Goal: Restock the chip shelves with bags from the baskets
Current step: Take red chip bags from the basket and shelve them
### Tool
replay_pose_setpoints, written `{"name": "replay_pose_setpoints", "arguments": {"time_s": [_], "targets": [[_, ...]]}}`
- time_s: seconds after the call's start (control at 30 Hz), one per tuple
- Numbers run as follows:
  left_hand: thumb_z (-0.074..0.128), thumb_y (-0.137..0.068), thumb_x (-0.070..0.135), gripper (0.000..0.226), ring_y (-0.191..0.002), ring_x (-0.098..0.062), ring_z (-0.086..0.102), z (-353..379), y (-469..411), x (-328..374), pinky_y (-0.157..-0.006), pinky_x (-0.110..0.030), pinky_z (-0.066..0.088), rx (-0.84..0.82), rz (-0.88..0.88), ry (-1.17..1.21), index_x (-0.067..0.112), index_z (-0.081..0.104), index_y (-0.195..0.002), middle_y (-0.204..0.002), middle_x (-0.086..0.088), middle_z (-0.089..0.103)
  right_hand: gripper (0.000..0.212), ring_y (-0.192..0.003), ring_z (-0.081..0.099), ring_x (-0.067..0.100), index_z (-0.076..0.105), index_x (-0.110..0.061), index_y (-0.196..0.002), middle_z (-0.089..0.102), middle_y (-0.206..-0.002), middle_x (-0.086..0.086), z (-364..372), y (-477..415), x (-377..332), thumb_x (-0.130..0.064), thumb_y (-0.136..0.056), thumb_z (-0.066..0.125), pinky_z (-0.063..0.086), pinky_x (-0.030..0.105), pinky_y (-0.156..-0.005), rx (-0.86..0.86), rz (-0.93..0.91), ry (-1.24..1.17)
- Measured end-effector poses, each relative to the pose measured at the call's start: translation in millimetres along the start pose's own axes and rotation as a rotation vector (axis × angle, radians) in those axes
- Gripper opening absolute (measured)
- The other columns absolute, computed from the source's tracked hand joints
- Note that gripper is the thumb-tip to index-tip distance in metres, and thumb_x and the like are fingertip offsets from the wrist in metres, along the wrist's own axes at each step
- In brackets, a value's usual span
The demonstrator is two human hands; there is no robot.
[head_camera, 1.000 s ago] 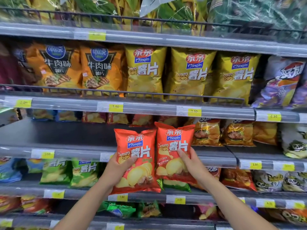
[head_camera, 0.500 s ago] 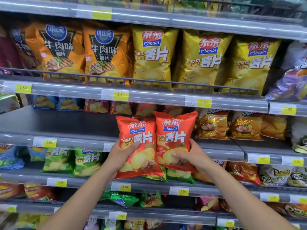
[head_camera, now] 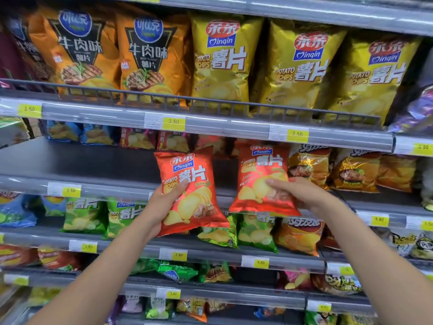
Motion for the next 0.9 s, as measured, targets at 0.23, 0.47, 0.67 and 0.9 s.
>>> {"name": "replay_pose_setpoints", "arguments": {"time_s": [0.23, 0.47, 0.67, 0.9], "targets": [[0.077, -0.086, 0.047, 0.049, -0.097, -0.034, 0.078, -4.8, -3.8, -3.2, -0.088, -0.052, 0.061, -0.019, -0.076, 0.019, 0.022, 0.065, -0.126, -0.110, -0.013, 0.079, 0.061, -0.047, 0.043, 0.009, 0.057, -0.017, -0.095, 0.051, -0.056, -0.004, -16.8, -36.7, -23.5, -0.071, -0.072, 0.077, 0.037, 0.023, -0.049, 0.089, 0.060, 0.045], [0.079, -0.082, 0.048, 0.057, -0.101, -0.035, 0.077, -8.4, -5.8, -6.1, -0.095, -0.055, 0.059, -0.024, -0.100, 0.004, 0.020, 0.066, -0.129, -0.113, -0.013, 0.079, 0.072, -0.080, 0.072, 0.008, 0.052, -0.014, -0.140, 0.055, -0.141, 0.008, 11.5, -71.8, -22.5, -0.056, -0.086, 0.073, 0.059, 0.019, -0.056, -0.003, 0.146, -0.051], [0.078, -0.079, 0.047, 0.058, -0.101, -0.035, 0.077, -8.2, -5.0, -5.4, -0.094, -0.055, 0.058, -0.023, -0.098, -0.004, 0.019, 0.065, -0.129, -0.113, -0.013, 0.079, 0.057, -0.076, 0.067, 0.009, 0.064, -0.009, -0.126, 0.073, -0.118, 0.002, 17.4, -95.8, -28.2, -0.044, -0.083, 0.081, 0.059, 0.019, -0.064, 0.045, 0.077, -0.073], [0.084, -0.074, 0.050, 0.070, -0.102, -0.037, 0.076, -10.2, -7.5, -8.1, -0.092, -0.054, 0.059, -0.025, -0.099, -0.004, 0.018, 0.063, -0.133, -0.115, -0.014, 0.078, 0.126, -0.101, 0.070, 0.026, 0.051, -0.012, -0.135, 0.070, -0.123, 0.009, -0.1, -142.3, -19.7, -0.078, -0.034, 0.086, 0.061, 0.041, -0.087, 0.243, 0.011, 0.175]]}}
Point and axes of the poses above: each hand's wrist, its own y-axis away from the middle knuckle, its own z-axis out of the palm, x = y × z, the point moved 10 cm from there along -y, towards the middle knuckle
